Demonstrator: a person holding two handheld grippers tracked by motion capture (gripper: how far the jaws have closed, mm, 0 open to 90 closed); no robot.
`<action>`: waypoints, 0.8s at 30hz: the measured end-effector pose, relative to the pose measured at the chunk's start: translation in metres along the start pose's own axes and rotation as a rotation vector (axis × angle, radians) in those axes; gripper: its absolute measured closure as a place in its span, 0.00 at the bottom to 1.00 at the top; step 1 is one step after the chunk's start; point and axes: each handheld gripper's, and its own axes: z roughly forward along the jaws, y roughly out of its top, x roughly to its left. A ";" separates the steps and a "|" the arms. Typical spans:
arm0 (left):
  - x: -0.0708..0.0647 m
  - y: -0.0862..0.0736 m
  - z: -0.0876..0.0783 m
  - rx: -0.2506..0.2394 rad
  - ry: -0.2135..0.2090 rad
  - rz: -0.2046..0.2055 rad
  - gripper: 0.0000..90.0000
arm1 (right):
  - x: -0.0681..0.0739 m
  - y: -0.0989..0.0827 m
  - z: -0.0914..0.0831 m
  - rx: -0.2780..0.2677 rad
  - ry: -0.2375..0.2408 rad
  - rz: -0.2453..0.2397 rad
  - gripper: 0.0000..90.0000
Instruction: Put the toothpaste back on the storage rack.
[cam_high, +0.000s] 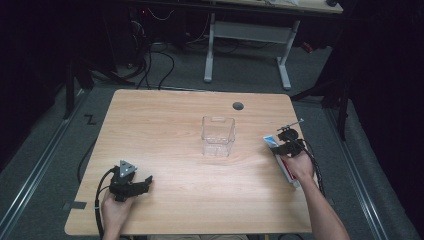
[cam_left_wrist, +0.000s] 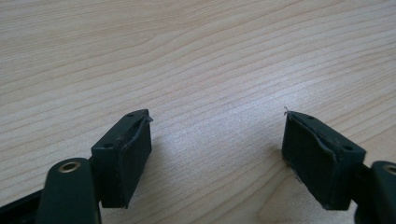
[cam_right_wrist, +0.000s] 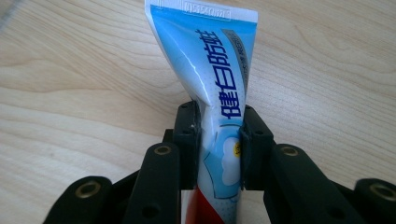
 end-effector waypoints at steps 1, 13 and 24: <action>0.000 0.000 0.000 0.000 0.000 0.000 0.27 | 0.000 -0.001 -0.003 -0.017 0.011 0.000 0.81; 0.000 0.000 0.000 -0.002 0.003 -0.007 0.27 | 0.003 -0.008 -0.041 -0.166 0.076 -0.012 0.81; 0.000 0.000 0.000 -0.002 0.006 -0.009 0.27 | 0.012 -0.014 -0.067 -0.265 0.112 -0.055 0.81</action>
